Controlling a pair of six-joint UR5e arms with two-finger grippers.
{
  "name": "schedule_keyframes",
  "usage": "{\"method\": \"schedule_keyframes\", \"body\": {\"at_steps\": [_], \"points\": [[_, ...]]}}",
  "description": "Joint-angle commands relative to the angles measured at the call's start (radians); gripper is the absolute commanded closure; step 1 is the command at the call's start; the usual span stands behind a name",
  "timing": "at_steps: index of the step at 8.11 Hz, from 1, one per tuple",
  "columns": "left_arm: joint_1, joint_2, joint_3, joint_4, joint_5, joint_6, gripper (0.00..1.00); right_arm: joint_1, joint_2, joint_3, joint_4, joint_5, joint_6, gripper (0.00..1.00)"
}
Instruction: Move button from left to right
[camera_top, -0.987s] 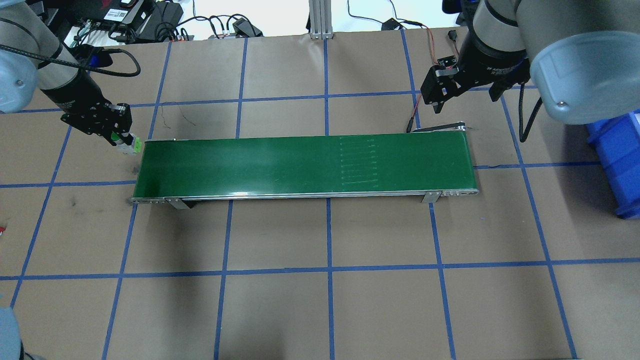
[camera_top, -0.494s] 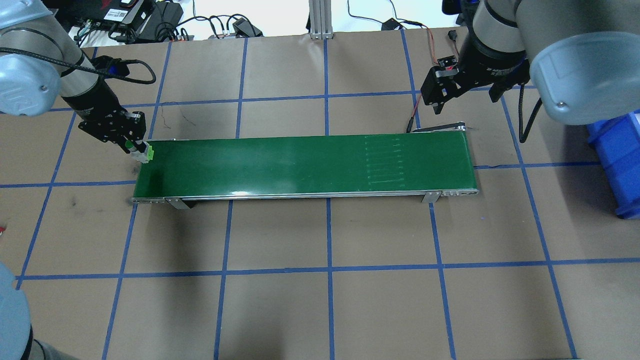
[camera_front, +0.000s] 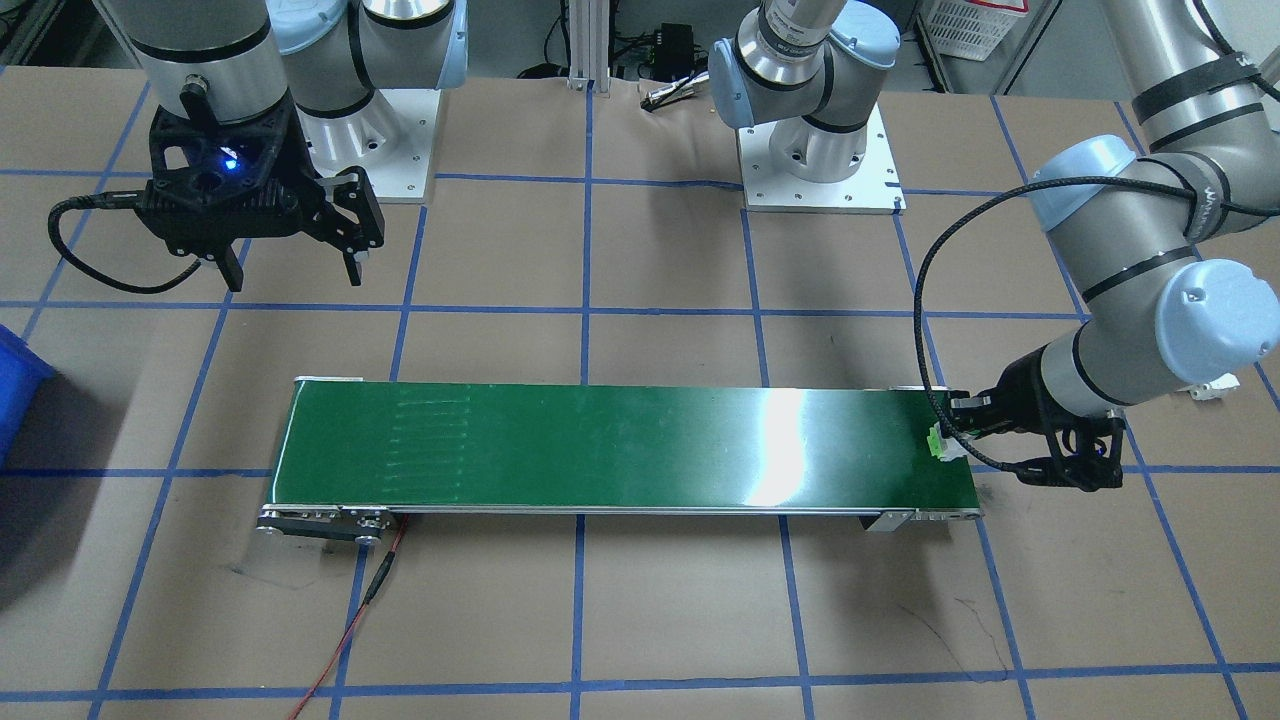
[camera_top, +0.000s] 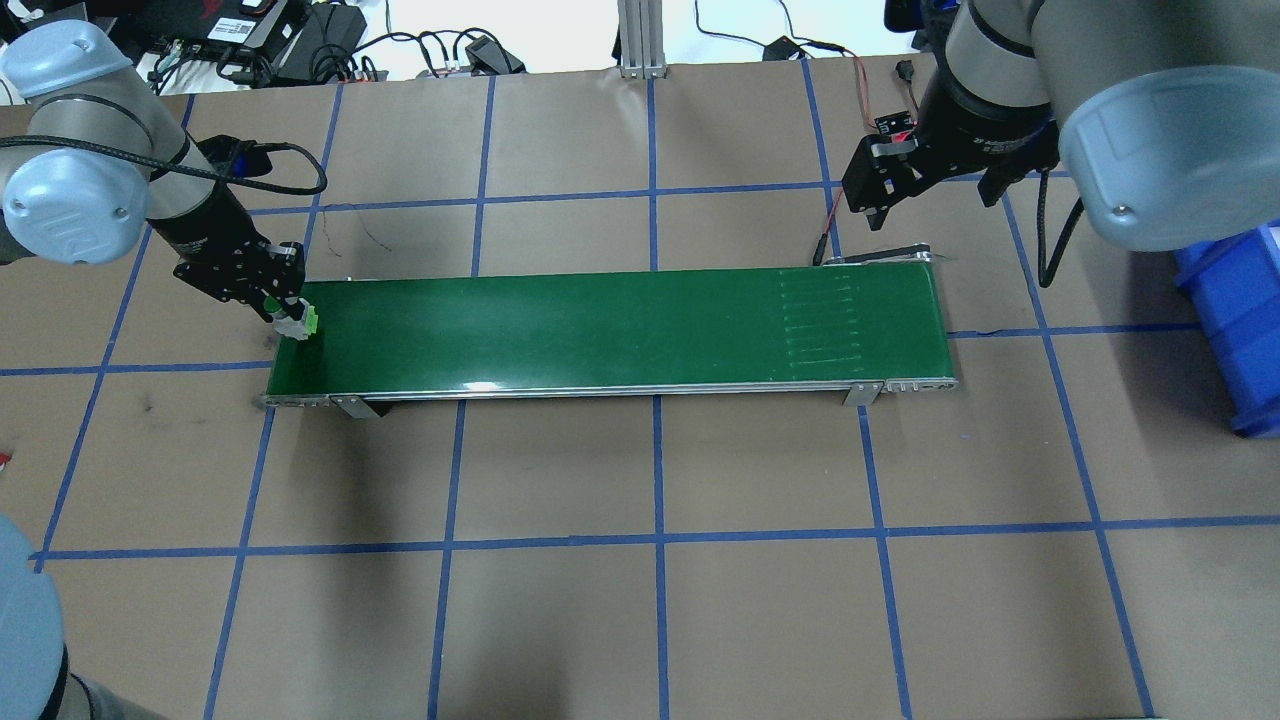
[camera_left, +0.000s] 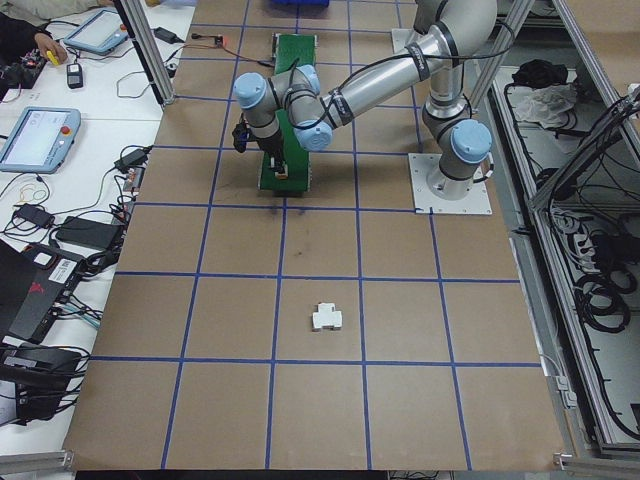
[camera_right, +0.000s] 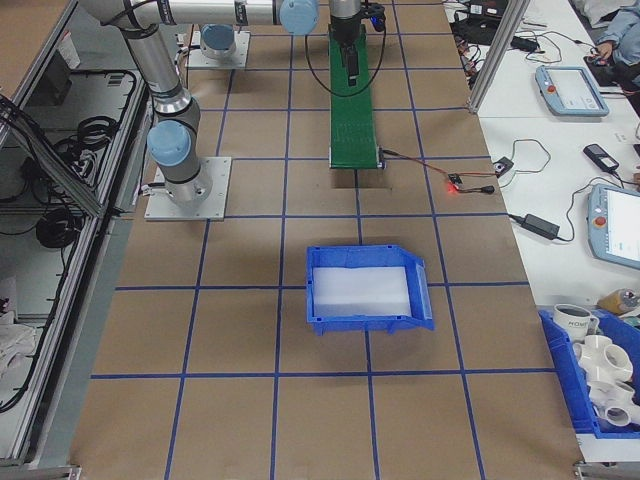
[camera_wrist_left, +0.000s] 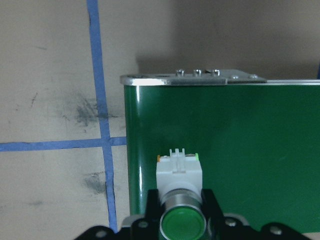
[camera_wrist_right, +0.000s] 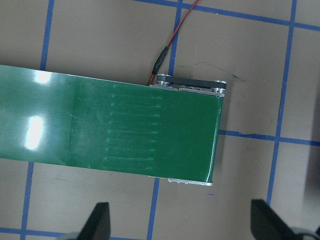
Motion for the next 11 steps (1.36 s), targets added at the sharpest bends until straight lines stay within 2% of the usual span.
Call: {"method": "schedule_keyframes", "body": {"at_steps": [1, 2, 3, 4, 6, 8, 9, 11], "points": [[-0.005, 0.003, -0.015, 0.024, 0.001, -0.007, 0.71, 0.000, 0.000, 0.000, 0.001, 0.000, 0.000, 0.00], [-0.005, 0.007, -0.027, 0.024, 0.001, -0.007, 0.59, 0.000, 0.000, 0.000, 0.001, 0.000, 0.000, 0.00], [-0.008, 0.021, -0.035, 0.021, -0.005, -0.033, 0.07, 0.000, 0.000, 0.000, -0.001, 0.000, 0.000, 0.00], [-0.018, 0.029, -0.035, 0.008, -0.008, -0.112, 0.00, 0.000, 0.000, 0.002, -0.001, 0.000, 0.000, 0.00], [-0.081, 0.070, -0.024, -0.019, -0.001, -0.220, 0.00, 0.000, 0.000, 0.002, -0.001, 0.005, -0.006, 0.00], [-0.127, 0.186, -0.019, -0.183, -0.008, -0.333, 0.00, 0.000, 0.000, 0.002, -0.002, 0.006, -0.017, 0.00], [-0.127, 0.225, -0.019, -0.223, -0.010, -0.366, 0.00, 0.001, 0.000, 0.002, -0.015, 0.023, -0.017, 0.00], [-0.127, 0.259, 0.019, -0.214, 0.003, -0.361, 0.00, 0.003, 0.052, -0.001, -0.021, 0.148, -0.014, 0.00]]}}
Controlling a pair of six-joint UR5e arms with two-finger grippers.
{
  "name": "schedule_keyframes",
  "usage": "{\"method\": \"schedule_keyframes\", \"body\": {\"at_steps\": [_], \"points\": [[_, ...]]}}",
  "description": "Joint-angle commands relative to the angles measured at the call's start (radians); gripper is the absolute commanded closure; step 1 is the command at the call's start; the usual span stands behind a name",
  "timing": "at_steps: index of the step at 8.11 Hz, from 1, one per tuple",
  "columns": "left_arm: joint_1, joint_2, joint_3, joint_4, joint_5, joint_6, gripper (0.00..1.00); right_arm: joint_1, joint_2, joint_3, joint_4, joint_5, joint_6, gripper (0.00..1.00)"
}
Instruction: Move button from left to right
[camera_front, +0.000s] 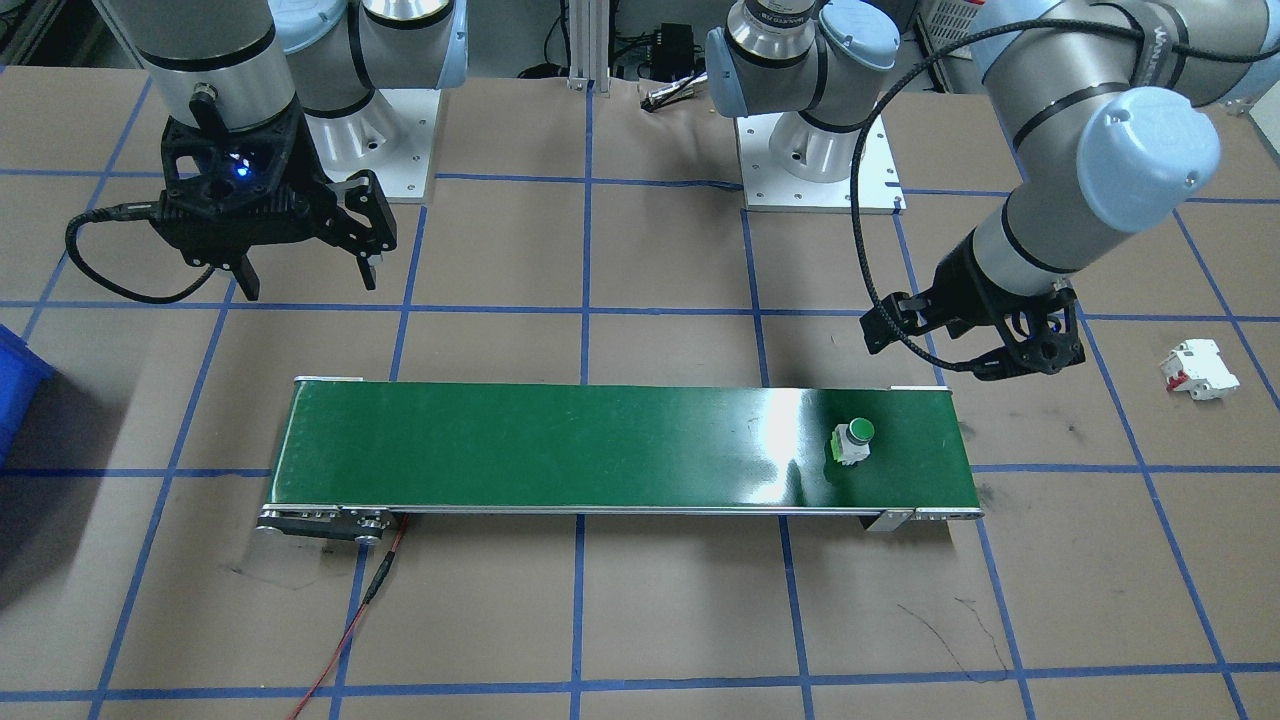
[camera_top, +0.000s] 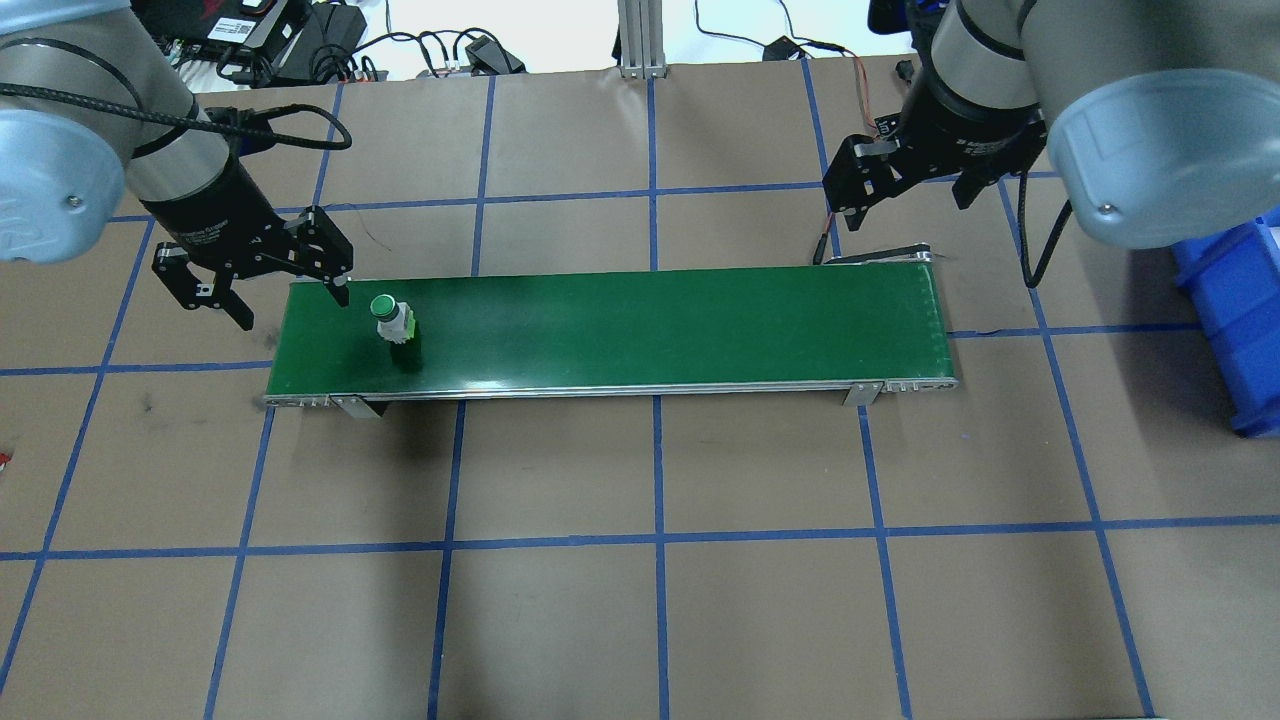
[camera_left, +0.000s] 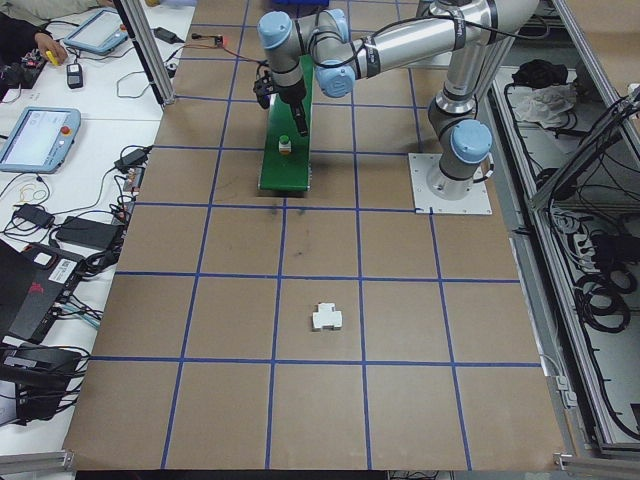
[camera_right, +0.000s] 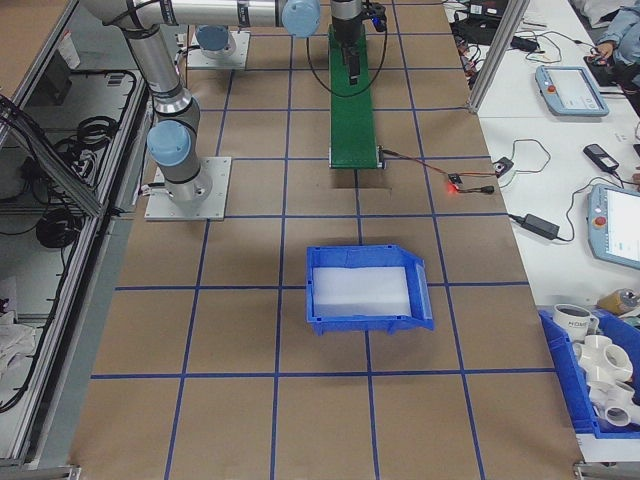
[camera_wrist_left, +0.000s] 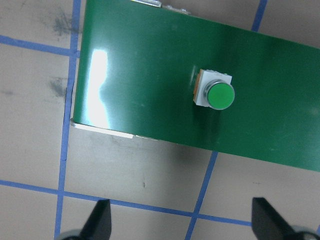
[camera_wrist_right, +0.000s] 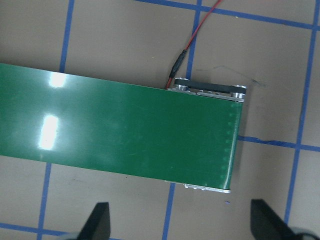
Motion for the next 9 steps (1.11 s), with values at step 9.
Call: {"method": "schedule_keyframes", "body": {"at_steps": [9], "points": [[0.014, 0.053, 0.155, -0.028, 0.009, -0.012, 0.00, 0.101, 0.315, -0.008, -0.287, 0.319, 0.187, 0.00]]}}
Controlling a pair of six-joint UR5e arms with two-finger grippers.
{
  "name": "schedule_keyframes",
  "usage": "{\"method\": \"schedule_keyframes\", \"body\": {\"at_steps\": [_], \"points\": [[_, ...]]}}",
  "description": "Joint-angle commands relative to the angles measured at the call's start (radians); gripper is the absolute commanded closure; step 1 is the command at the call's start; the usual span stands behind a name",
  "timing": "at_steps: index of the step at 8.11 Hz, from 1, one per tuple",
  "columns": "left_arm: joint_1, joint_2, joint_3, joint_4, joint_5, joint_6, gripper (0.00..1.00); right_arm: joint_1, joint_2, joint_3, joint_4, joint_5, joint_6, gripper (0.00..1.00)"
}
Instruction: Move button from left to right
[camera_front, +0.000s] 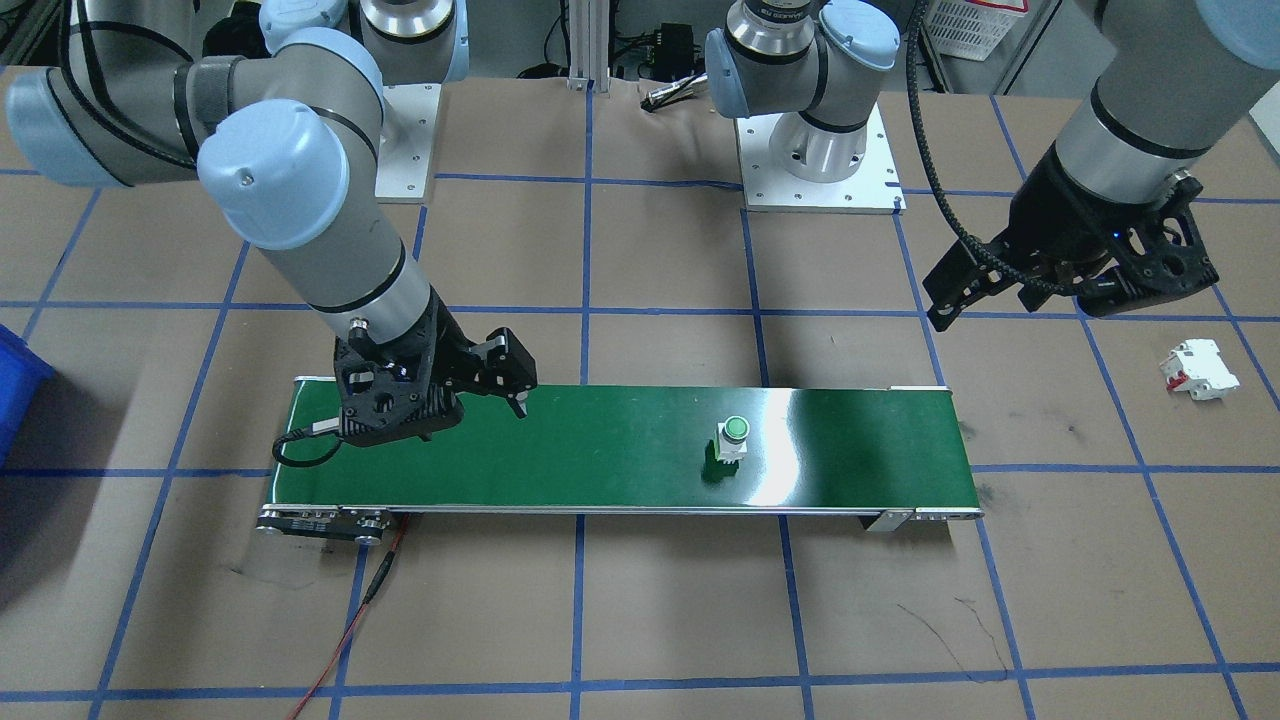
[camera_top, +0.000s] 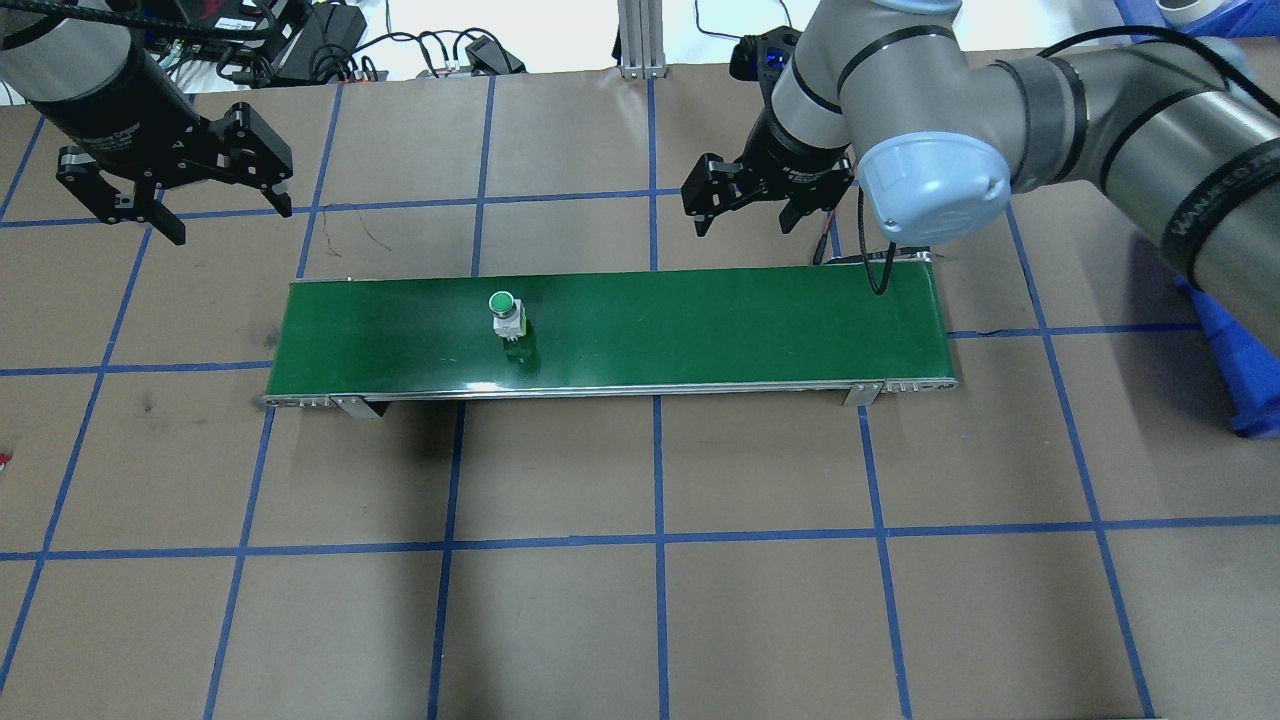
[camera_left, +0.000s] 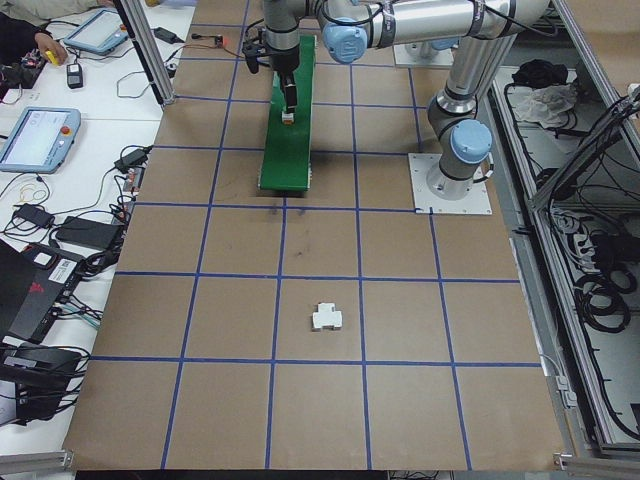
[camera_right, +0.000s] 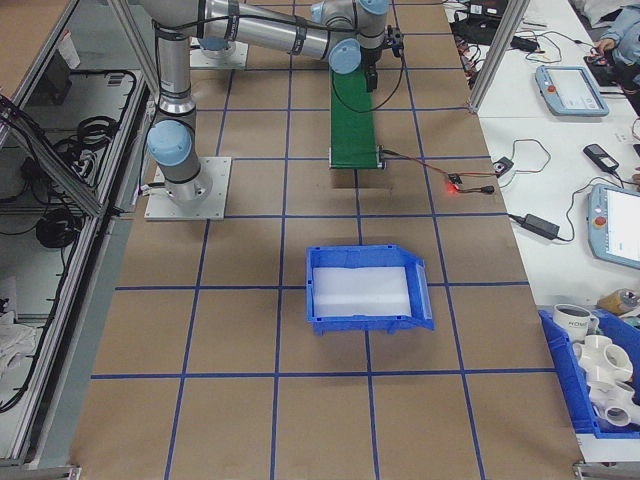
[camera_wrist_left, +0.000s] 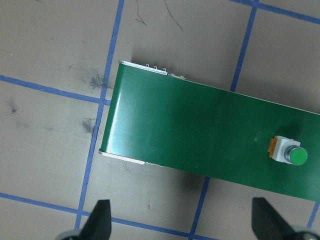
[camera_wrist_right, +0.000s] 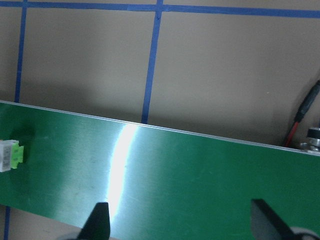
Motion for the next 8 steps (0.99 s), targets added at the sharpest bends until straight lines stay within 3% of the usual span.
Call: {"method": "schedule_keyframes", "body": {"at_steps": [1, 4, 6, 8], "points": [[0.003, 0.004, -0.001, 0.000, 0.003, 0.000, 0.00, 0.025, 0.077, 0.011, -0.073, 0.065, 0.073, 0.00], [0.003, 0.004, -0.004, 0.000, 0.004, 0.000, 0.00, 0.042, 0.122, 0.019, -0.080, 0.071, 0.097, 0.00], [0.003, 0.006, -0.010, 0.000, 0.059, 0.000, 0.00, 0.043, 0.142, 0.019, -0.084, 0.100, 0.116, 0.00], [0.003, 0.006, -0.013, 0.000, 0.066, -0.002, 0.00, 0.042, 0.151, 0.019, -0.078, 0.141, 0.173, 0.00]]}}
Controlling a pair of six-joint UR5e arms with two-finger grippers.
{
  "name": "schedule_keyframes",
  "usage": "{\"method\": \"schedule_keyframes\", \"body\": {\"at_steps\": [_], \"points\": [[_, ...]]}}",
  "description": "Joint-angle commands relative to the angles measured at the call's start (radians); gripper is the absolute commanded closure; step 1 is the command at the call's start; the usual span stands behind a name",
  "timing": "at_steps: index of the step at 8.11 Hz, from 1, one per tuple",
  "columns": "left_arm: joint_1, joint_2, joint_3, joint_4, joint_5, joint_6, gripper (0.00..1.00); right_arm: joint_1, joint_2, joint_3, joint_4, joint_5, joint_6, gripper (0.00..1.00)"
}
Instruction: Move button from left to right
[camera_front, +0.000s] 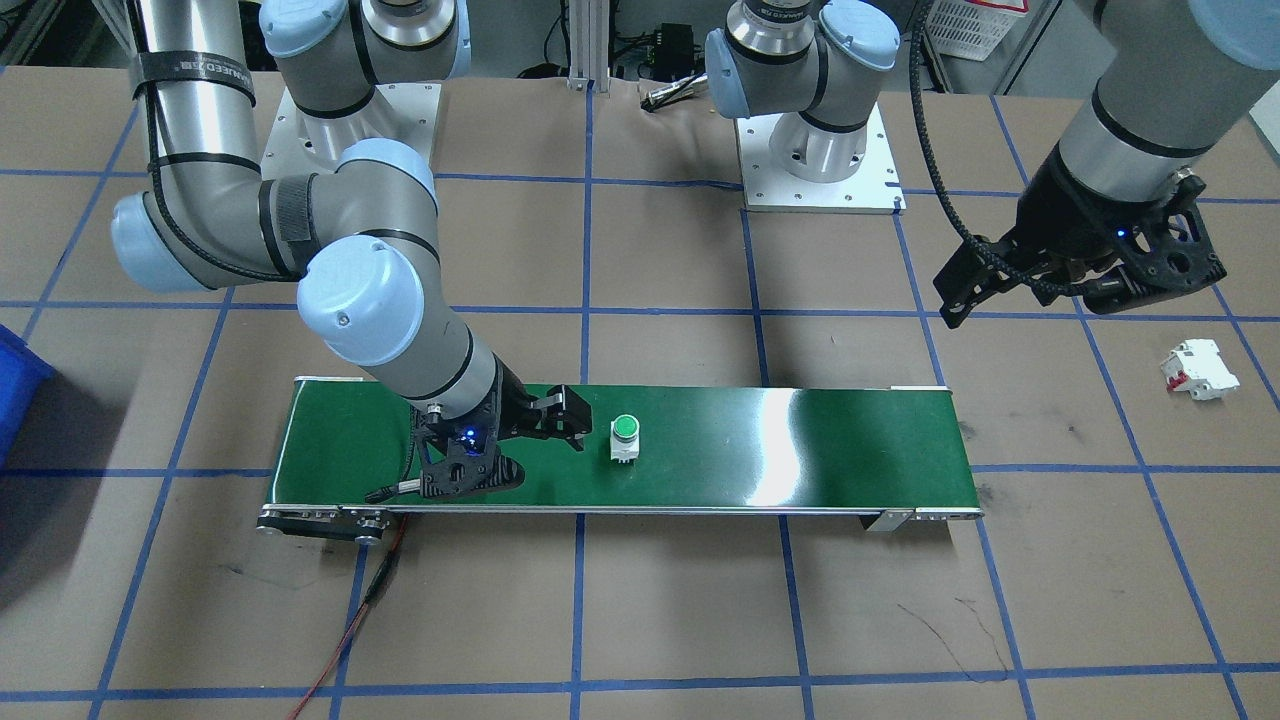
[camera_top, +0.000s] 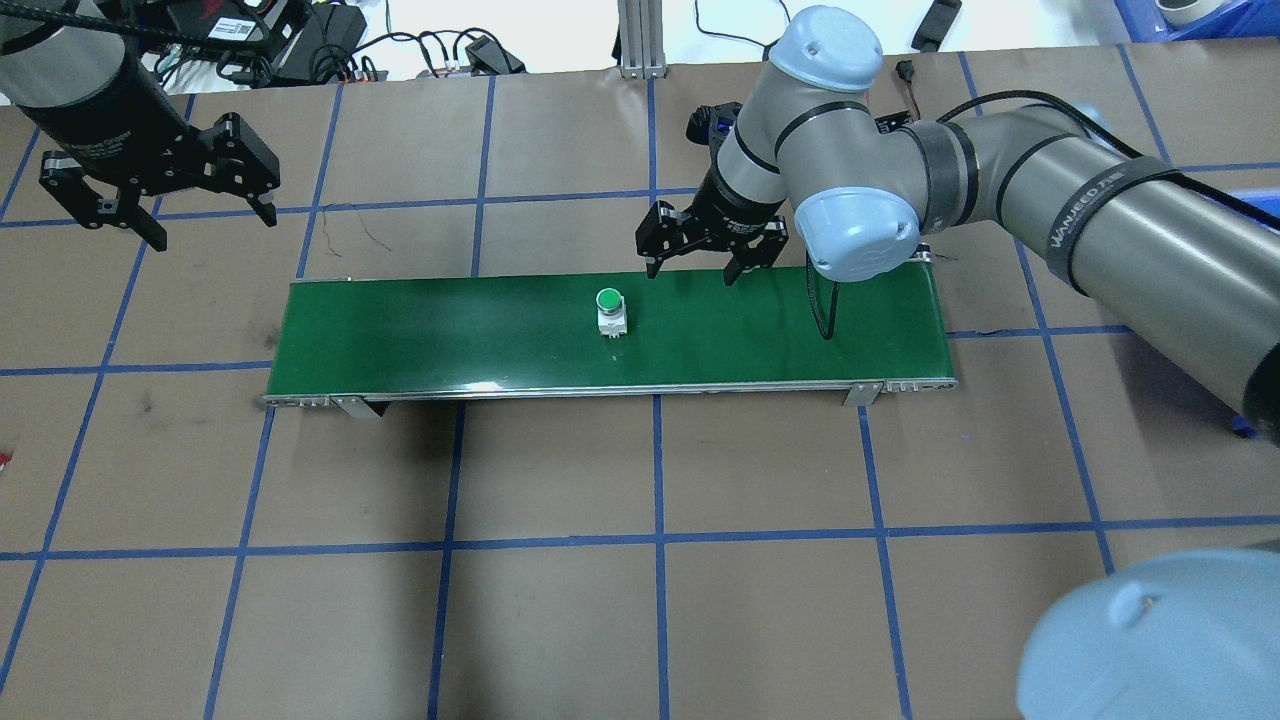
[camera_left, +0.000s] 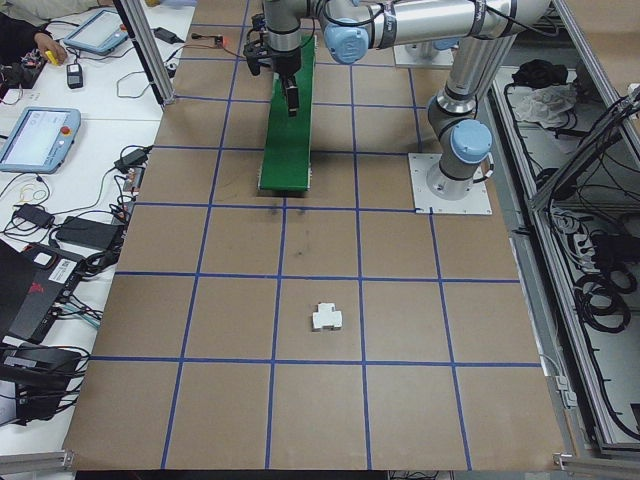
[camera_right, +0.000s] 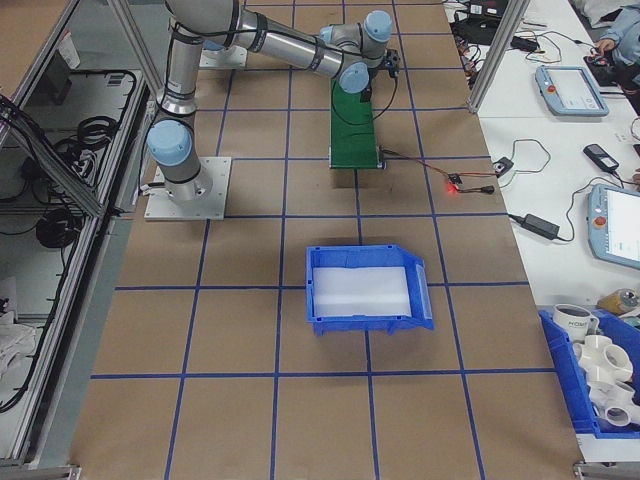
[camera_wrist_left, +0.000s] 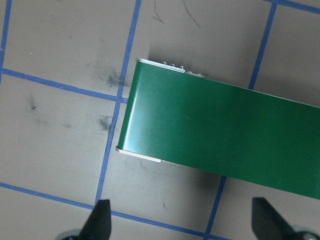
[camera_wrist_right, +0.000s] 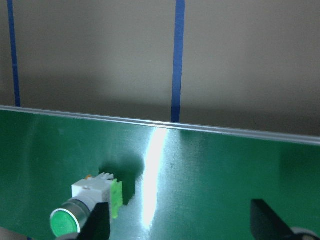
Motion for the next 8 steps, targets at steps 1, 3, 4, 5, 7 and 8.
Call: {"method": "schedule_keyframes", "body": {"at_steps": [1, 3, 4, 5, 7, 8], "points": [[0.000, 0.000, -0.004, 0.000, 0.014, -0.002, 0.00, 0.000, 0.009, 0.000, 0.010, 0.057, 0.062, 0.00], [0.000, 0.000, -0.004, 0.002, 0.014, -0.002, 0.00, 0.000, 0.011, 0.002, 0.033, 0.065, 0.068, 0.00], [0.002, 0.000, -0.002, 0.002, 0.012, -0.002, 0.00, 0.000, 0.012, 0.014, 0.037, 0.046, 0.060, 0.00], [0.000, 0.000, 0.001, 0.002, 0.012, -0.002, 0.00, -0.002, 0.012, 0.029, 0.036, -0.005, 0.054, 0.06], [0.002, -0.001, 0.006, 0.000, 0.012, 0.000, 0.00, -0.002, 0.008, 0.028, 0.103, -0.098, 0.018, 1.00], [0.002, -0.001, 0.006, 0.000, 0.012, 0.000, 0.00, -0.002, 0.002, 0.026, 0.115, -0.154, -0.005, 1.00]]}}
